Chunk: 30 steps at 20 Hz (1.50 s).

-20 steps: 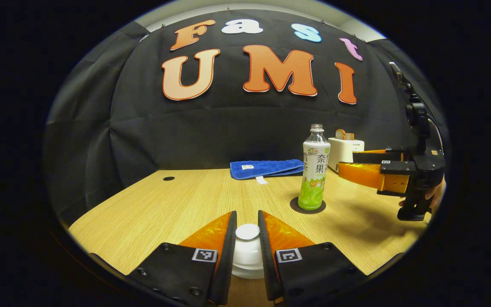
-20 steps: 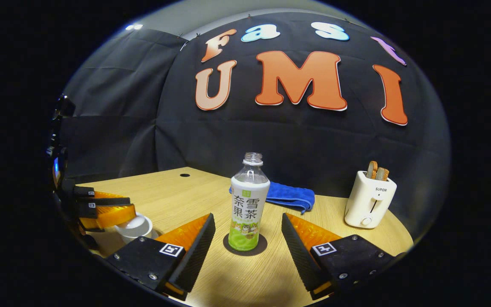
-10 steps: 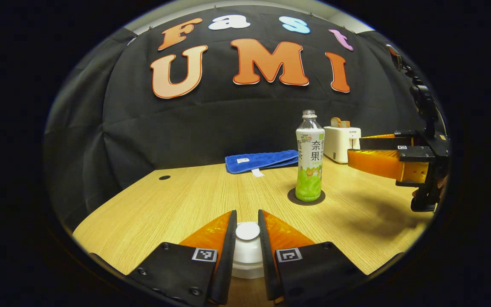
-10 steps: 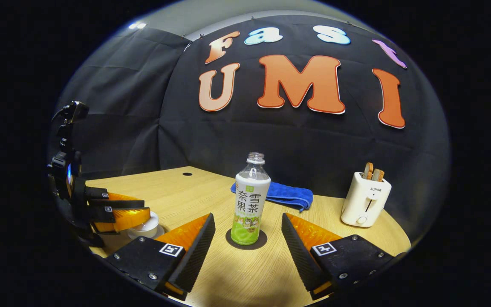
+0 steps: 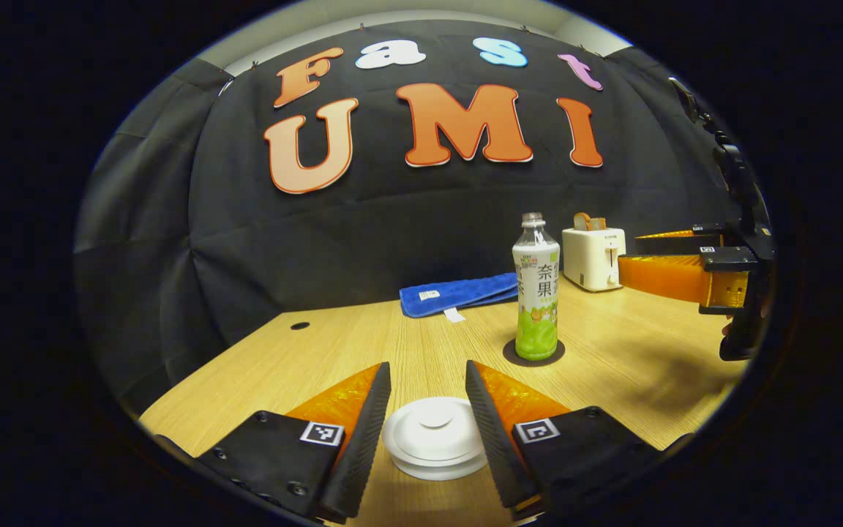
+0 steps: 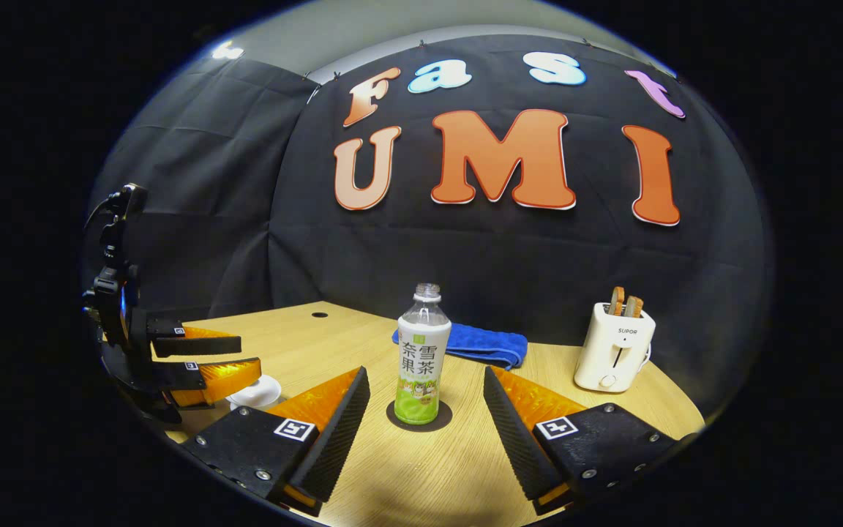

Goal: Open the teacup lid with one hand, grasp the water bottle and pour water into the teacup with the other hand; after pouring, place the water bottle on the coaster and then close the teacup lid.

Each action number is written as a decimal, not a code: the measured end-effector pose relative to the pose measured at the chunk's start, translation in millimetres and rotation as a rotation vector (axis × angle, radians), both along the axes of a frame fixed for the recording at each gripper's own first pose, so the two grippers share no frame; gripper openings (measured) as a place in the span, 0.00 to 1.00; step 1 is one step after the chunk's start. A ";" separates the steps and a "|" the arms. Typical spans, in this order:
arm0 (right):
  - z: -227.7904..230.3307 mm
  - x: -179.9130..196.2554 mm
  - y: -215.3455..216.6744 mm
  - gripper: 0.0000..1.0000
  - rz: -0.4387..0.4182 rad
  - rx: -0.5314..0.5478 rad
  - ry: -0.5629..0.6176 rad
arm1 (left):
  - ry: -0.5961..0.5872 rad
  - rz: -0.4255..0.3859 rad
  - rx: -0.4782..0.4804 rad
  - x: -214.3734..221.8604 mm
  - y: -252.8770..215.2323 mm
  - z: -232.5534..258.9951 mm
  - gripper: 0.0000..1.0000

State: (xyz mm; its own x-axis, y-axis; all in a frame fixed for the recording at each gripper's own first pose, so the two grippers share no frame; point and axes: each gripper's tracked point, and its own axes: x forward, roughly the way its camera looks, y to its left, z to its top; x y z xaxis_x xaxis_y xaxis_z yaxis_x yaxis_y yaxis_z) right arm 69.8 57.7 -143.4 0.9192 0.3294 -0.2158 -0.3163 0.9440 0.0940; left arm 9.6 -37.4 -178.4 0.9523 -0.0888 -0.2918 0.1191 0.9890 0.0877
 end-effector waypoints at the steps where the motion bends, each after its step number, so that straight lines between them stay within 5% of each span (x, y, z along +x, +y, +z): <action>1: 4.7 -1.6 -3.2 0.94 -0.009 0.006 -0.004 | -0.024 0.013 0.000 0.2 2.3 9.4 0.71; 4: 21.0 -6.2 -10.2 0.94 -0.035 0.021 -0.026 | -0.102 0.041 -0.050 0.6 6.1 44.9 0.90; 7: 43.5 -10.2 -19.3 0.94 -0.074 0.013 -0.070 | -0.165 0.060 -0.083 -0.1 10.1 77.0 0.96; 19: 85.6 -23.9 -30.9 0.94 -0.168 -0.016 -0.123 | -0.314 0.134 -0.122 -8.5 38.1 167.5 0.96; 30: 93.1 -31.4 -47.2 0.95 -0.202 -0.038 -0.126 | -0.333 0.142 -0.124 -11.6 39.5 184.7 0.96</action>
State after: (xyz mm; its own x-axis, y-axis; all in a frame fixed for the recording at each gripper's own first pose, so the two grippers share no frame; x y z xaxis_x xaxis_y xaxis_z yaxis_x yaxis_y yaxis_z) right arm 38.4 10.5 -50.3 0.9859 0.1304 -0.1045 -0.1281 0.9914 0.0287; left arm -2.0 2.1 6.3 0.9986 0.0356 0.0402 -0.0347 0.9991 -0.0228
